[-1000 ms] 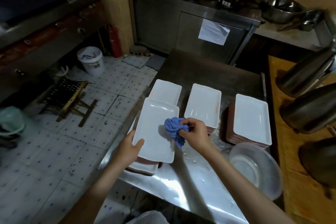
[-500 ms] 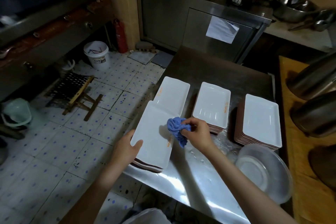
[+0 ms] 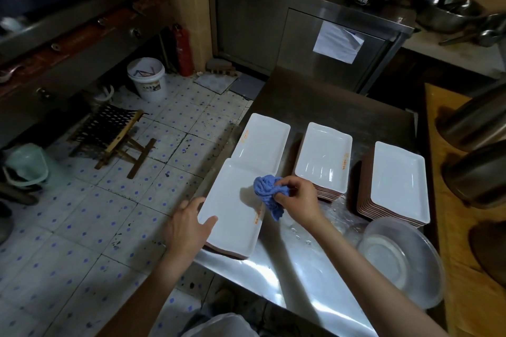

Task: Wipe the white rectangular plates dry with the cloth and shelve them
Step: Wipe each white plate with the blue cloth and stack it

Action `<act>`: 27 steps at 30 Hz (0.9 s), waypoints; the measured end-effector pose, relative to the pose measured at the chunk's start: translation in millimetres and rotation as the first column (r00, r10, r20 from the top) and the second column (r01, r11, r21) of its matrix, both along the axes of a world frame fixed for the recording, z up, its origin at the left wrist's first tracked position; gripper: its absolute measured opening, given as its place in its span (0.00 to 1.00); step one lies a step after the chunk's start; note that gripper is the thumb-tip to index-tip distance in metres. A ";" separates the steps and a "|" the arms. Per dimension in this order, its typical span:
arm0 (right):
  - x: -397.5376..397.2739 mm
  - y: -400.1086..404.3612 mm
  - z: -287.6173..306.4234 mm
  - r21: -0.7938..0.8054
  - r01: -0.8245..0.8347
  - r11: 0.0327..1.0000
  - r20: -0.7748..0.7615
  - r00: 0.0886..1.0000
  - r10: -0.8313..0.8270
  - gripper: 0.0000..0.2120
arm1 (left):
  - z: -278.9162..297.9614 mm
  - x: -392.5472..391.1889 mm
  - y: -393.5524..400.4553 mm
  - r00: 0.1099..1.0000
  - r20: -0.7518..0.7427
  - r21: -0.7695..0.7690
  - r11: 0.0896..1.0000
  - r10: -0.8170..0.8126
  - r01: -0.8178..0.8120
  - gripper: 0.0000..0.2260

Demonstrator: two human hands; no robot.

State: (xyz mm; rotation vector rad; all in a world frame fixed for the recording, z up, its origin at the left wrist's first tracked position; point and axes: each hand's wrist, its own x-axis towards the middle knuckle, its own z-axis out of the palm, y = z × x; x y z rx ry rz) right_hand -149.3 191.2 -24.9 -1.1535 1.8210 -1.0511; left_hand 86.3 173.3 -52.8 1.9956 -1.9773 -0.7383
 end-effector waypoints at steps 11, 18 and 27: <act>-6.8 -12.3 2.3 0.022 0.093 0.995 -0.006 0.996 -0.093 0.13 | 1.9 -26.0 -28.5 0.985 -0.126 -0.097 0.989 -0.121 0.109 0.21; -16.9 -26.1 2.0 0.039 0.186 0.982 -0.048 0.982 -0.184 0.17 | 13.7 -61.0 -88.2 0.971 -0.125 -0.100 0.976 -0.204 0.193 0.17; -30.6 -45.8 3.4 0.066 0.278 0.958 -0.052 0.960 -0.275 0.13 | 10.0 -101.0 -166.0 0.957 0.103 0.086 0.961 -0.272 0.264 0.17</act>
